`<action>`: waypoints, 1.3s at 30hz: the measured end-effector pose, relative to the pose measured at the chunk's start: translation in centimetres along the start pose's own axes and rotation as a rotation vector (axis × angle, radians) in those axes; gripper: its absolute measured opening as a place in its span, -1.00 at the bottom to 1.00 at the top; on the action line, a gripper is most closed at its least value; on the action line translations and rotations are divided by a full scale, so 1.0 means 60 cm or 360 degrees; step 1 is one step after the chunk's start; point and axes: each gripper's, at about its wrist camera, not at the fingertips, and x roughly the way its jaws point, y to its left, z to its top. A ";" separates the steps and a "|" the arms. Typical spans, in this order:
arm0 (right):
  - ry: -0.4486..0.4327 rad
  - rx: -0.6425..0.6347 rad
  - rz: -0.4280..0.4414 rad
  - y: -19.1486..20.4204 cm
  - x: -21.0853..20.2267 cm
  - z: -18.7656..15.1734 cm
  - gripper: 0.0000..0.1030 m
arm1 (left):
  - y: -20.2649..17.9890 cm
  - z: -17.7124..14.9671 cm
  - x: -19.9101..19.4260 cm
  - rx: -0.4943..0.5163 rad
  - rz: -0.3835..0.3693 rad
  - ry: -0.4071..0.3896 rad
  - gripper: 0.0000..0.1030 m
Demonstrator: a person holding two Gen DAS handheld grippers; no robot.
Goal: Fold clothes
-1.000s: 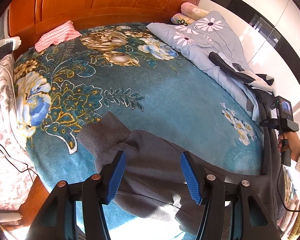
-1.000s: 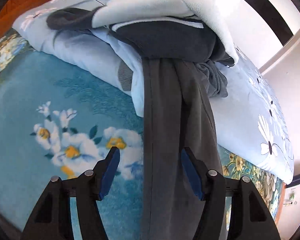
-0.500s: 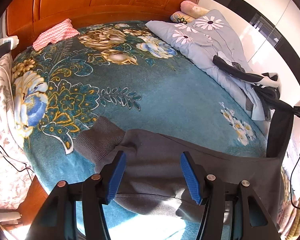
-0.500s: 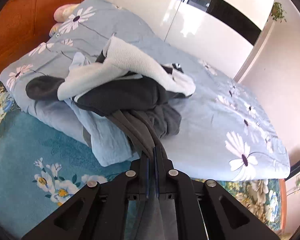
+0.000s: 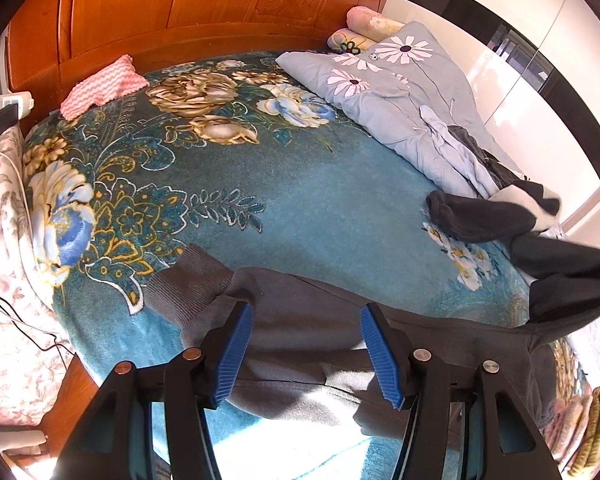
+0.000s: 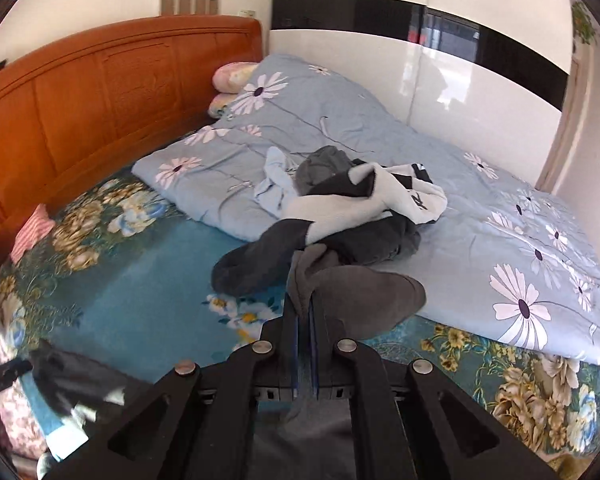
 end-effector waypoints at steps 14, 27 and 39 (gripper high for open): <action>0.0541 -0.0141 0.0444 0.082 -0.016 -0.150 -0.69 | -0.014 -0.012 0.013 0.0043 -0.0037 0.0063 0.17; 0.0371 0.0096 0.0604 0.048 0.167 0.026 0.24 | 0.037 -0.003 0.037 -0.0084 -0.0028 0.0087 0.17; 0.0572 0.1400 0.0239 -0.182 0.473 -0.103 0.27 | 0.090 0.000 0.051 -0.0159 0.0040 0.0058 0.17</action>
